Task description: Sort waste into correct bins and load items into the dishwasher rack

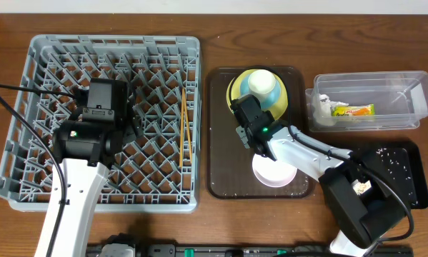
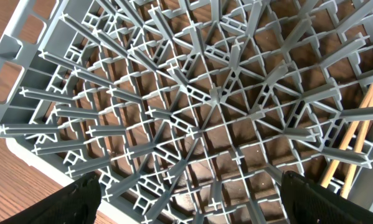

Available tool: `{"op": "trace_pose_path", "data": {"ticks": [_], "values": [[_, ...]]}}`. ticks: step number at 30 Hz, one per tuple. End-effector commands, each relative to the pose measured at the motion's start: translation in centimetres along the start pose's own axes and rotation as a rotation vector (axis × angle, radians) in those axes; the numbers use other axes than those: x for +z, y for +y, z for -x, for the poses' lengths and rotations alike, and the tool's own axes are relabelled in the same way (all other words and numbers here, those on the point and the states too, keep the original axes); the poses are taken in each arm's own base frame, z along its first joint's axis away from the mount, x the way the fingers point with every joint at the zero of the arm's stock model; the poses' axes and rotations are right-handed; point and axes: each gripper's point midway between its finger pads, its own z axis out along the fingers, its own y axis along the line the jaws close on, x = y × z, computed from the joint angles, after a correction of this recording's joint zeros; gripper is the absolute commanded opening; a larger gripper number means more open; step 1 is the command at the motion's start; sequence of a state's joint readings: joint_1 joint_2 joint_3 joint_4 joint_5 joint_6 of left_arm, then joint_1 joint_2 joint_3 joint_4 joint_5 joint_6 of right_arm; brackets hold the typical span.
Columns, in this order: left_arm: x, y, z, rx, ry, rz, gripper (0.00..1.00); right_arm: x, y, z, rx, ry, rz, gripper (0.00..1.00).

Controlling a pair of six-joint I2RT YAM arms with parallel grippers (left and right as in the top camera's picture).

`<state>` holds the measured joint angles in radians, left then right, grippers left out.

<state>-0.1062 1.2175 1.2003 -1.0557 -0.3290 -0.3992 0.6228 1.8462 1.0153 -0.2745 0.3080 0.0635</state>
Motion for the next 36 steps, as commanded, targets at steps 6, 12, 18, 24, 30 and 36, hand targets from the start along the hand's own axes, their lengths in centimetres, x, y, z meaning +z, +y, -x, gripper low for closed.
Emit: {"op": "trace_pose_path", "data": {"ticks": [6, 12, 18, 24, 30, 36], "values": [[0.2, 0.5, -0.1, -0.004, 0.002, 0.026, 0.93, -0.1, -0.5, -0.9, -0.03, 0.043, -0.014, 0.37], [0.2, 0.5, -0.1, -0.004, 0.002, 0.026, 0.93, -1.7, -0.7, -0.6, -0.032, 0.034, -0.007, 0.35], [0.2, 0.5, -0.1, -0.004, 0.002, 0.025, 0.93, -4.1, 0.5, 0.5, -0.017, -0.008, 0.102, 0.42], [0.2, 0.5, -0.1, -0.004, 0.002, 0.025, 0.93, -5.0, 1.3, 0.9, -0.037, -0.027, 0.164, 0.47], [0.2, 0.5, -0.1, -0.004, 0.002, 0.025, 0.93, -4.9, 1.3, 0.8, -0.047, -0.023, 0.163, 0.22], [0.2, 0.5, -0.1, -0.004, 0.002, 0.025, 0.93, -4.9, 1.3, 0.8, -0.079, -0.026, 0.163, 0.01]]}}
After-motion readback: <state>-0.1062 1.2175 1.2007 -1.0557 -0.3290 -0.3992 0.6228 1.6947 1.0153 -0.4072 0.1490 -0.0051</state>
